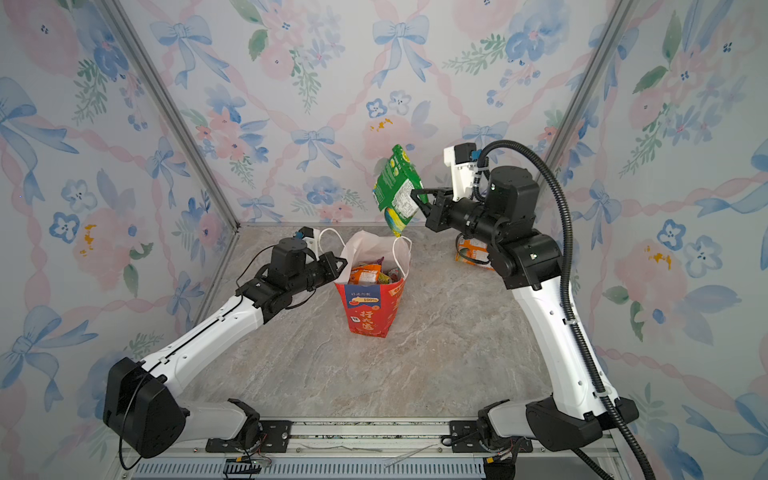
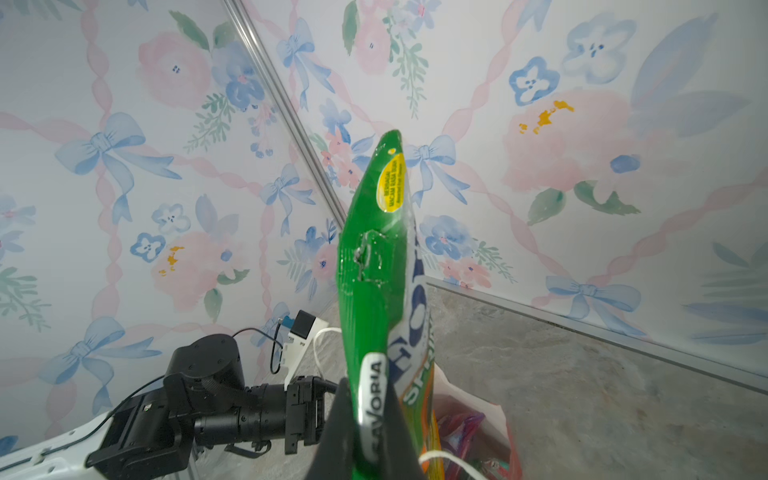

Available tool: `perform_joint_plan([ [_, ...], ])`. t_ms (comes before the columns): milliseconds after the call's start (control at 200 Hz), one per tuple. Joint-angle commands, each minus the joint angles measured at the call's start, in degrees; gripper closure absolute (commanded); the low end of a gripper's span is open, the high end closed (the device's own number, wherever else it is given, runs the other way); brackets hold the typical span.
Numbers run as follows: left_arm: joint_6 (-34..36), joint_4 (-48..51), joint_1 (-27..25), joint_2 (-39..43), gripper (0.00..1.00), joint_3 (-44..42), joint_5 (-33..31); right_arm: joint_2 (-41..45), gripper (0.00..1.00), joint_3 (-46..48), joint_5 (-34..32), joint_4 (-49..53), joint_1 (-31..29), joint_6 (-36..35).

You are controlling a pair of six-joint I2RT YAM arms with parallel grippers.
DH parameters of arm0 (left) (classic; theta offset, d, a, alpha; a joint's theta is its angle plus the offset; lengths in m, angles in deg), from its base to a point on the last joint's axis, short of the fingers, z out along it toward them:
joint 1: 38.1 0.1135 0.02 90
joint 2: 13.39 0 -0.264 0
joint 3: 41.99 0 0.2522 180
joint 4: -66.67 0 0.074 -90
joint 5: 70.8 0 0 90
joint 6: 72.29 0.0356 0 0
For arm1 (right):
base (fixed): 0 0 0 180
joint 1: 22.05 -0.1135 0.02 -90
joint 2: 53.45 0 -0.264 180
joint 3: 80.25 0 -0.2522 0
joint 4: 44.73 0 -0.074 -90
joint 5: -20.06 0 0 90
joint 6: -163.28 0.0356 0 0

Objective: Place the snacks into the paper bag
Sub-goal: 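Carry the green packet with the right gripper over the bag opening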

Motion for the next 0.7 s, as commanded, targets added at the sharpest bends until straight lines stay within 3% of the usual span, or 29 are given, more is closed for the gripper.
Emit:
perform_joint_plan([
  [0, 0.9, -1.5, -0.4, 0.1, 1.00, 2.6, 1.7, -1.4, 1.00, -2.4, 0.3, 2.3, -2.8, -4.7],
  [695, 0.7, -2.0, -0.5, 1.1, 1.00, 0.8, 1.6, -7.6, 1.00, -2.1, 6.4, 11.9, -5.4, -13.0],
])
